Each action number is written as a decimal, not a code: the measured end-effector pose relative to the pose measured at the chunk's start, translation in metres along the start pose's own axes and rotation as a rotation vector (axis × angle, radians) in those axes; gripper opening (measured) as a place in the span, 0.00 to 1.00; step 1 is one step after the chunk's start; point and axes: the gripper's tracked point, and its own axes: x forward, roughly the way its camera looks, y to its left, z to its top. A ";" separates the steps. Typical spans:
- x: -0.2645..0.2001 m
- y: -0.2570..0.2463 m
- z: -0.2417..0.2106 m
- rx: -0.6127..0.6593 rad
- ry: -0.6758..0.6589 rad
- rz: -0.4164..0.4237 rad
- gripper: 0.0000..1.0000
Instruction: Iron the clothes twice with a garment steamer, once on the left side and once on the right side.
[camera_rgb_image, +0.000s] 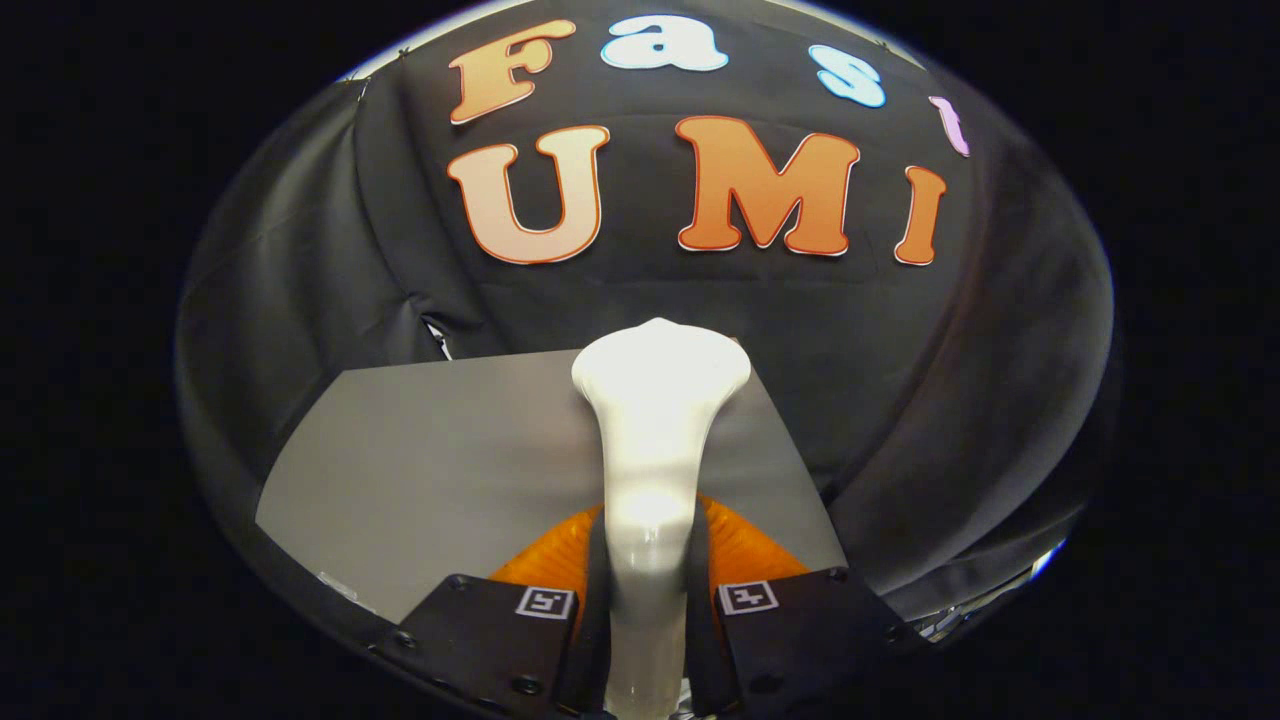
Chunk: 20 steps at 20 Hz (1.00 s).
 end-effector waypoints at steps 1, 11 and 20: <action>-0.010 0.000 0.000 0.007 -0.016 0.004 0.39; -0.112 0.007 0.026 -0.019 -0.198 0.104 0.38; -0.204 -0.025 0.050 -0.040 -0.338 0.145 0.38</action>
